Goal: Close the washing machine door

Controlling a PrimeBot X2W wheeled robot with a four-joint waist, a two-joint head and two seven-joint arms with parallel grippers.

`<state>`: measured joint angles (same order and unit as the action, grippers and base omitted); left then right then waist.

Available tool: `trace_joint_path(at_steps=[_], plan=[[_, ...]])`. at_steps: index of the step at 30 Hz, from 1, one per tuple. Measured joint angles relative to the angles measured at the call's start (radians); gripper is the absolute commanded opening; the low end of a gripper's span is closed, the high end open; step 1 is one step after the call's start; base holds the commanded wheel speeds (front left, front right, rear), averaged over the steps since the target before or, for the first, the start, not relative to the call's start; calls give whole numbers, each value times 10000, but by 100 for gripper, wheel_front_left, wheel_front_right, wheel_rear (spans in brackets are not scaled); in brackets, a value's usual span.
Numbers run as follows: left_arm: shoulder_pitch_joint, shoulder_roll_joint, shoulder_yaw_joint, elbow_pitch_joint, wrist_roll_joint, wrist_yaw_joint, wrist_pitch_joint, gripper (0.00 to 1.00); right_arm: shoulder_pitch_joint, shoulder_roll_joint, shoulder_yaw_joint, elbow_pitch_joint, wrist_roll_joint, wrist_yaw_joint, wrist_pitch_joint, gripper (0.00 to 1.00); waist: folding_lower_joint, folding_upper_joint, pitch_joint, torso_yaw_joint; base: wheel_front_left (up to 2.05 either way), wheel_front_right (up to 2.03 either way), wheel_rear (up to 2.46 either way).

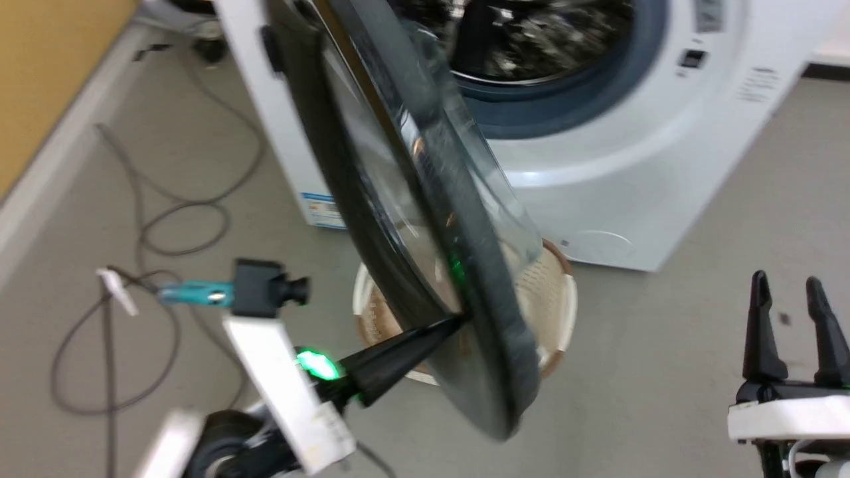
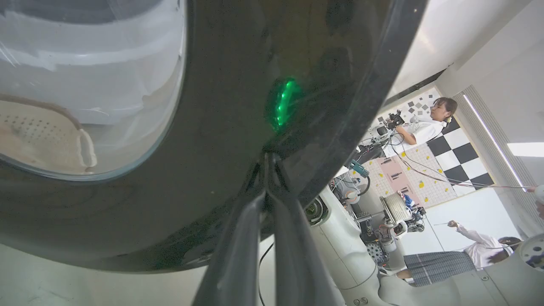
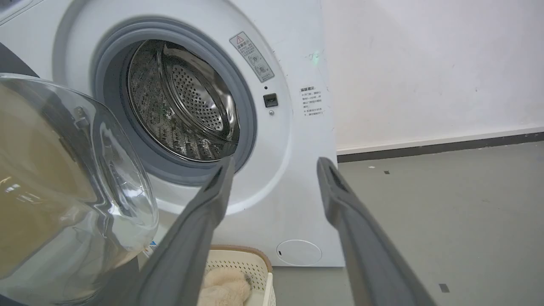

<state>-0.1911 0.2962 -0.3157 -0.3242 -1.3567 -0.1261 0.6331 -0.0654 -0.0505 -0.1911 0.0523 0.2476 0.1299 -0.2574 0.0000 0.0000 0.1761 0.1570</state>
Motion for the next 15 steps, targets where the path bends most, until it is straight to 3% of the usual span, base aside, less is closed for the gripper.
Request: trace_joint_path(at_steps=[6,15], plan=[[-1038,-531,-920,1160,117,0,-1499,0,-196,2,-38,-23,-2,0,-2,100,0,0,269,-767,0,0,0],[-2445,-660,-1795,3208,174,0,-3710,0,-519,4,13,-36,82,0,-2,100,0,0,695,-1926,0,0,0]])
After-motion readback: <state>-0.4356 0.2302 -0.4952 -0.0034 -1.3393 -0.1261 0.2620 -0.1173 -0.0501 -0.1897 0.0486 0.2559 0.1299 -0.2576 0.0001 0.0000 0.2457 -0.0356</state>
